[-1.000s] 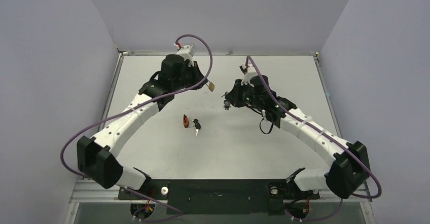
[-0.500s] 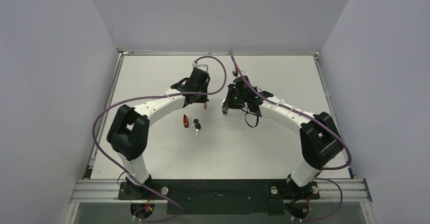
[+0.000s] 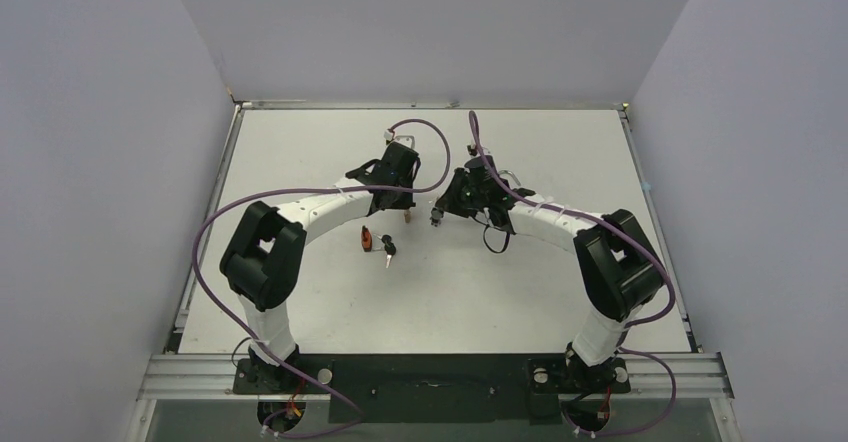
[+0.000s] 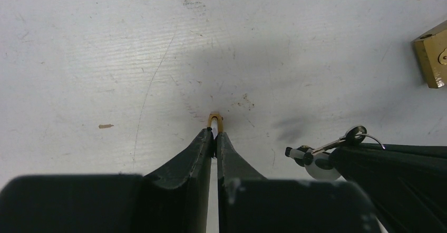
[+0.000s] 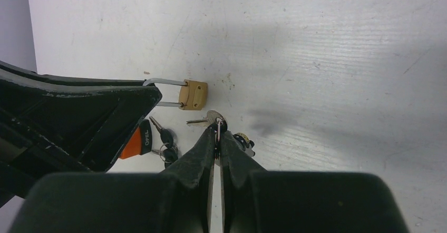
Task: Lock with the key
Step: Place the key at the center of the board.
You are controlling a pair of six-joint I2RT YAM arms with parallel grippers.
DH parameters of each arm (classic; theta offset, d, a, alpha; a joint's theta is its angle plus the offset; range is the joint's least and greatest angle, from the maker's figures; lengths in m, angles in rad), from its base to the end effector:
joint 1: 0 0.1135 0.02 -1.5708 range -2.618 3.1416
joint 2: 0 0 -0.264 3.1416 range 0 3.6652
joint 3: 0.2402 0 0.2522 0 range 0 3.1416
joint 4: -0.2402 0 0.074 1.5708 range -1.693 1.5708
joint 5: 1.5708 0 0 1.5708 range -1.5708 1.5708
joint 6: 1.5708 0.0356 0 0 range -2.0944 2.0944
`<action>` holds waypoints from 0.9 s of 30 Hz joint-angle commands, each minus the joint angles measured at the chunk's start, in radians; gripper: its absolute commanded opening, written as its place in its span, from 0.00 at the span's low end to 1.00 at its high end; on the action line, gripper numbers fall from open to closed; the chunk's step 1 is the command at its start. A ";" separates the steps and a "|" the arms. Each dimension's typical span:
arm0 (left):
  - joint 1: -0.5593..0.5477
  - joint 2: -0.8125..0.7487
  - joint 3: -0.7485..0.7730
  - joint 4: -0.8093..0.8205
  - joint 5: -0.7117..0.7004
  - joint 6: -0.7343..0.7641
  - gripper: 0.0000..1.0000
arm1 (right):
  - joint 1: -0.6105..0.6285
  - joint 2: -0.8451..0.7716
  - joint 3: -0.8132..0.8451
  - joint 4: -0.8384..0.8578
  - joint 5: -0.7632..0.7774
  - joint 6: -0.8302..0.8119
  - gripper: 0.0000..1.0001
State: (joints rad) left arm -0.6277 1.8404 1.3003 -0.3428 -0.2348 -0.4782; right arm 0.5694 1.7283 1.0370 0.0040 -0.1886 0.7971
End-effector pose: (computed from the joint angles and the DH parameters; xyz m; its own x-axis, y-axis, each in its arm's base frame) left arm 0.3288 -0.2283 0.2095 -0.7630 0.0007 -0.6464 0.1132 0.9847 -0.1326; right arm 0.3102 0.2065 0.1951 -0.8395 0.2969 -0.4550 -0.0731 0.7682 0.6360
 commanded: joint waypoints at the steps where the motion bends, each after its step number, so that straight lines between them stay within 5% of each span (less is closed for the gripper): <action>1: -0.003 -0.005 -0.007 0.038 -0.013 -0.009 0.06 | -0.001 -0.003 -0.001 0.109 -0.026 0.037 0.00; 12: -0.007 -0.087 0.003 0.006 0.001 -0.001 0.40 | 0.000 0.027 0.020 0.119 -0.050 0.042 0.01; 18: 0.000 -0.178 0.028 -0.036 0.004 0.015 0.50 | 0.005 0.020 0.020 0.118 -0.050 0.031 0.50; 27: 0.033 -0.323 0.035 -0.080 0.061 0.015 0.51 | -0.064 -0.087 -0.011 0.024 0.037 -0.045 0.61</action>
State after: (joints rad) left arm -0.6086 1.5940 1.2984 -0.3977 -0.2085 -0.4759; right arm 0.5571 1.7439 1.0313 0.0494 -0.2211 0.8043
